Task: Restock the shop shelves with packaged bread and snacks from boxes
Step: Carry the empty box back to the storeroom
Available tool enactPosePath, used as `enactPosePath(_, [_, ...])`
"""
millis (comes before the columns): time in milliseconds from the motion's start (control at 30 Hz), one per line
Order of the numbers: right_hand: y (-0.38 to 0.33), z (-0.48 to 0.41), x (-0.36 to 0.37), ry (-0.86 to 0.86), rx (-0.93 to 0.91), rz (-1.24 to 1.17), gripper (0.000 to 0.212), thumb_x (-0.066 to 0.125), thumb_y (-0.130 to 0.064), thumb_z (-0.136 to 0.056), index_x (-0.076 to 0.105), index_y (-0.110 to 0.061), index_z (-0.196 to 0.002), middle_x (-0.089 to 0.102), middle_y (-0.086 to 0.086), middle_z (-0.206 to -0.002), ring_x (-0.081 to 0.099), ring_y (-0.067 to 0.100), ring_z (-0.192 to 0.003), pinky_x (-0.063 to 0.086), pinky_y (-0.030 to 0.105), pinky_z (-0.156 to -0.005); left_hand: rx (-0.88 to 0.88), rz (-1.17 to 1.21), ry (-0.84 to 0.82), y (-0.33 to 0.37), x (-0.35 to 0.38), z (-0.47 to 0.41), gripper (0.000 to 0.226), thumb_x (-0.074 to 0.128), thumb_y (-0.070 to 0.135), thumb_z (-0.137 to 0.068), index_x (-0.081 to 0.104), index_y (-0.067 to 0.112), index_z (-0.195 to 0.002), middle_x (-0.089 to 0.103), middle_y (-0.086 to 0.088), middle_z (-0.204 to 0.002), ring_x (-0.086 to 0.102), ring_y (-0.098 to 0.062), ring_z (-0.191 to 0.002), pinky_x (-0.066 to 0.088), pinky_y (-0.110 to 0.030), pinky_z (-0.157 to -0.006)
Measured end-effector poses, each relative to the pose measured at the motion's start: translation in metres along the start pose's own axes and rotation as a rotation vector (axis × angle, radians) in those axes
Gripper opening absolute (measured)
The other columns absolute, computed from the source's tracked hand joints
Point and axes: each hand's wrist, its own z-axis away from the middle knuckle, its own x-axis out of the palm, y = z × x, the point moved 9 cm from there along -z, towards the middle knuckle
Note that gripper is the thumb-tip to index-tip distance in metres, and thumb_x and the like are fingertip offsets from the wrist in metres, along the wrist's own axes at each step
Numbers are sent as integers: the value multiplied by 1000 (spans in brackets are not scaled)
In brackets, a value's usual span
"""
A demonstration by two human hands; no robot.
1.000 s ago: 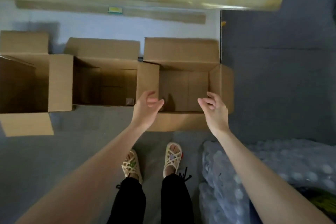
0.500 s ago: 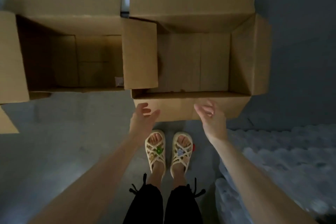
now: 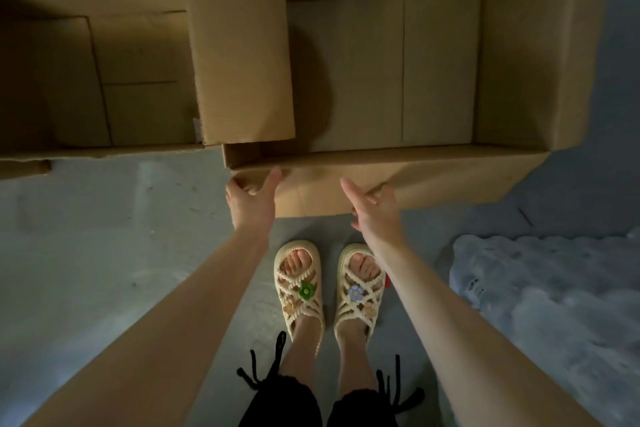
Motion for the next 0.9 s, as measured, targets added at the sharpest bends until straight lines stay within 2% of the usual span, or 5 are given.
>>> enactPosePath(233, [5,1,3,8,23,-86,128,70,-75,-49,19,-15,-150,43,9,-146,47,28,-131,43,47,-106,16,-40,-4,-3,2,5,65,70,46,-83,38,13,-130,50,-3,-120,48,-18,-103,37,-29,-85])
enactPosePath(400, [19,6,-12,19,92,-142,98,70,-51,-80,14,-15,-152,40,8,-149,52,28,-125,56,24,-71,11,-91,-51,-17,18,34,63,67,48,-86,40,12,-130,49,-2,-112,48,-18,-99,38,-31,-81])
enactPosePath(667, [56,14,-53,131,214,-277,103,75,-50,-77,9,-24,-153,40,9,-149,55,31,-122,56,42,-89,-41,-201,-375,-72,75,95,44,70,49,-81,61,14,-106,67,5,-89,65,-13,-86,52,-23,-75])
enactPosePath(767, [70,15,-70,176,197,-210,130,77,-71,-51,12,-22,-152,44,9,-147,53,31,-125,54,49,-92,-34,-303,-495,-82,93,112,26,64,41,-89,62,16,-90,62,10,-74,57,-2,-67,42,-8,-55])
enactPosePath(900, [113,-9,-79,188,186,-133,152,70,-91,-24,16,-24,-150,45,7,-147,49,28,-131,44,52,-103,-117,-372,-617,-93,105,122,37,64,48,-87,69,13,-98,71,-1,-97,65,-12,-88,52,-28,-90])
